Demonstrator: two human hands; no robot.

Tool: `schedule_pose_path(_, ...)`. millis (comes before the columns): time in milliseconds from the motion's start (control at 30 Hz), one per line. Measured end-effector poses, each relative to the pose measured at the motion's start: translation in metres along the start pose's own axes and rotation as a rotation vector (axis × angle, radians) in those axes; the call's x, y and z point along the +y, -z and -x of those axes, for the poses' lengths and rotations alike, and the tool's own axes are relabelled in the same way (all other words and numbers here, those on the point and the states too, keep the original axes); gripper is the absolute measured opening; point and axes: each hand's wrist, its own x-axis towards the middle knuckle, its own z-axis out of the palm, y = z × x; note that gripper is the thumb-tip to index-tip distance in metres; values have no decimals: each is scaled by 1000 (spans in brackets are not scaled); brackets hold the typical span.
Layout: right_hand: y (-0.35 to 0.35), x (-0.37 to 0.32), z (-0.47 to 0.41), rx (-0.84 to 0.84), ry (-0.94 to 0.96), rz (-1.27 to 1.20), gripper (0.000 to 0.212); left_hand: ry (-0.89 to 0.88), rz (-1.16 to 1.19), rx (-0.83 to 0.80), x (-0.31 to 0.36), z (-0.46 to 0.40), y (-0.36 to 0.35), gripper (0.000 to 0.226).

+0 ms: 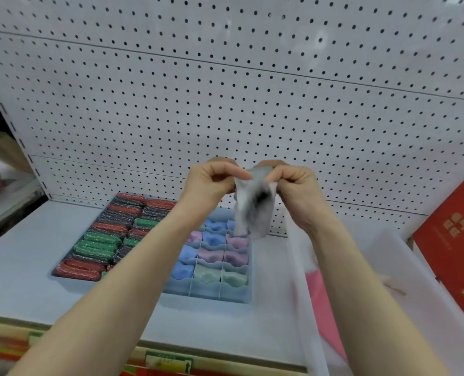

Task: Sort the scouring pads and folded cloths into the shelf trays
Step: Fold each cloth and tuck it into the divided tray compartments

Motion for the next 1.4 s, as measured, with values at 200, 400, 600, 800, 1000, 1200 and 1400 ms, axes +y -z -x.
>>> schedule_pose_path(200, 0, 4, 4, -29, -207, -161, 32, -68, -75, 122, 3, -2, -2, 53)
schedule_pose_path(400, -11, 14, 12, 72, -255, -27, 20, 47, -12, 124, 0, 0, 4, 40)
schedule_pose_path(600, -14, 11, 3, 155, -227, -58, 21, 453, 28, -59, -18, 9, 8, 62)
schedule_pose_path(800, -6, 18, 12, -131, -13, 235, 71, 452, 221, 171, -17, 7, 11, 53)
schedule_pose_path(1000, -16, 24, 8, 129, 20, 355, 19, 453, 79, 84, -10, 12, 12, 25)
schedule_pose_path(1200, -17, 26, 10, 94, -144, 167, 20, 270, -163, -28, -21, 19, 11, 44)
schedule_pose_path(1400, -13, 28, 20, -72, -185, 112, 22, 181, -44, 63, -33, 24, 18, 19)
